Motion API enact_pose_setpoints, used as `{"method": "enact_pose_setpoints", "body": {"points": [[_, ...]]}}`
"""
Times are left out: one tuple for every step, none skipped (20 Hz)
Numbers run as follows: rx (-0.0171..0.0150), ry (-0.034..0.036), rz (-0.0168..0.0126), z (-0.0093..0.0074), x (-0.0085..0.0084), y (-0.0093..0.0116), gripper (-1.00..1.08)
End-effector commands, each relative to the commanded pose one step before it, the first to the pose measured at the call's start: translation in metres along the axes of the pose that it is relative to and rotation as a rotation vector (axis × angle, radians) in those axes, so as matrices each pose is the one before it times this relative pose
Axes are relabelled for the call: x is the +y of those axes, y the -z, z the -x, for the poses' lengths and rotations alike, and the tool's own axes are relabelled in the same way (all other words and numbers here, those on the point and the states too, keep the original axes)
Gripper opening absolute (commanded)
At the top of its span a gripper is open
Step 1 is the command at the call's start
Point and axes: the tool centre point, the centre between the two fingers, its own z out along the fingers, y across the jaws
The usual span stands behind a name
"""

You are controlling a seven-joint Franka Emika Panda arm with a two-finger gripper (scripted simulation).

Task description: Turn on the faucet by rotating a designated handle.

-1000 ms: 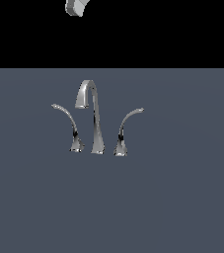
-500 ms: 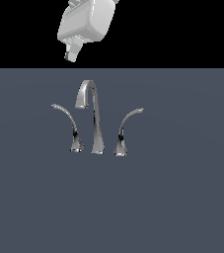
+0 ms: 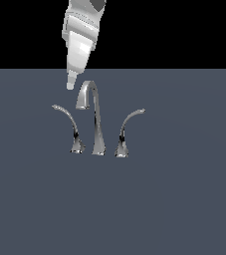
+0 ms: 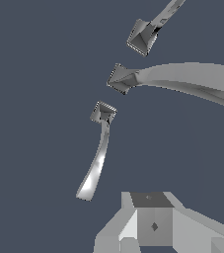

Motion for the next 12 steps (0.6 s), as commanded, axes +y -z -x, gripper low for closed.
{"method": "enact_pose_setpoints", "body": {"points": [[0.03178, -0.07571, -0.00361, -0.00291, -0.01166, -0.01462, -1.0], [0.01433, -0.02868, -0.00283, -0.00062, -0.00445, -0.00536, -1.0], [0.01496, -0.02818, -0.00377, -0.00037, -0.00441, -0.00514, -1.0], [0.01551, -0.02763, -0.00476, -0.0001, -0.00436, -0.00491, -1.0], [0.01599, -0.02708, -0.00579, 0.00018, -0.0043, -0.00467, -1.0], [0.01639, -0.0265, -0.00686, 0.00046, -0.00424, -0.00441, -1.0], [0.01671, -0.0259, -0.00795, 0.00074, -0.00417, -0.00414, -1.0], [0.01671, -0.02492, -0.00894, 0.00102, -0.00404, -0.00381, -1.0], [0.01605, -0.02316, -0.00955, 0.00125, -0.00377, -0.00337, -1.0], [0.01524, -0.02137, -0.00997, 0.00143, -0.00349, -0.00295, -1.0], [0.01437, -0.01968, -0.01025, 0.00157, -0.00322, -0.00256, -1.0], [0.01345, -0.01805, -0.01038, 0.00168, -0.00296, -0.0022, -1.0]]}}
